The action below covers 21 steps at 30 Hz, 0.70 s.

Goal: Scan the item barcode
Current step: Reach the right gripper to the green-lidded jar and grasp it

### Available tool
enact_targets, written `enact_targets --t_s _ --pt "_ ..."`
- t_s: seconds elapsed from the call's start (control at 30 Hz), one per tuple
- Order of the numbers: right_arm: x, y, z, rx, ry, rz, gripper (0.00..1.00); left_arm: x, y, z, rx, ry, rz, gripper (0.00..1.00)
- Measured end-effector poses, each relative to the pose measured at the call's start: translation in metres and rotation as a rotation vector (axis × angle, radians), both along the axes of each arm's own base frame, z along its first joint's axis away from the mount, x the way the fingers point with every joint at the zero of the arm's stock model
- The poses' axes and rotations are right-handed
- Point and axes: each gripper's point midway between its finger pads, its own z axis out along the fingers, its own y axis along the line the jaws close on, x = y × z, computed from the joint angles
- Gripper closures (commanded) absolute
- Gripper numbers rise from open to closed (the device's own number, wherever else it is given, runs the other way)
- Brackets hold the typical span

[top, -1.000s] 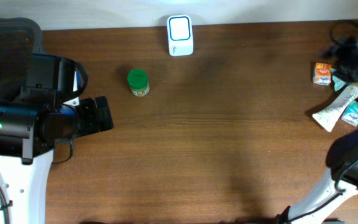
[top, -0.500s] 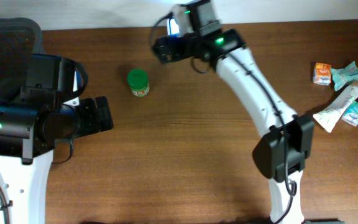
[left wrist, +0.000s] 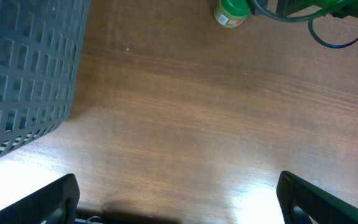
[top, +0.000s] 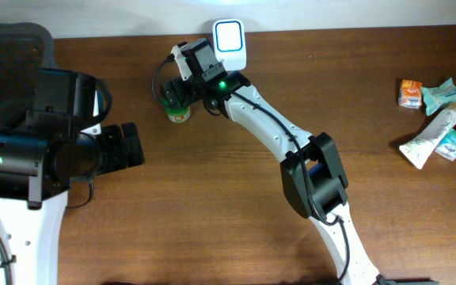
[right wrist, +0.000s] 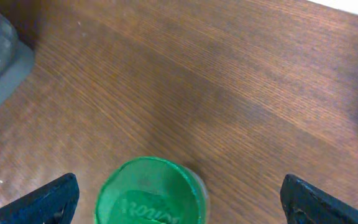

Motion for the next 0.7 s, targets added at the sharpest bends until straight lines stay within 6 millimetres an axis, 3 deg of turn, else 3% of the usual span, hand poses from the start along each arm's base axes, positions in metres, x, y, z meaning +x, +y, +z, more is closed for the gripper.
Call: enact_targets --t_s 0.3,0.37,0.5,0.57,0.7 --pt "-0.003 0.010 -0.004 0.158 0.168 -0.240 0.01 0.000 0.000 0.000 0.000 0.000 0.000 0.01" --pt "-0.011 0.020 -0.018 0.122 0.157 -0.243 0.10 0.000 0.000 0.000 0.000 0.000 0.000 0.01" --pt "-0.026 0.030 -0.044 0.051 0.173 -0.232 0.17 0.000 0.000 0.000 0.000 0.000 0.000 0.01" --pt "-0.027 0.022 -0.049 0.014 0.176 -0.253 0.21 0.000 0.000 0.000 0.000 0.001 0.000 0.01" --pt "-0.041 -0.011 -0.073 -0.153 0.232 -0.322 0.21 0.000 0.000 0.000 0.000 0.001 0.000 0.01"
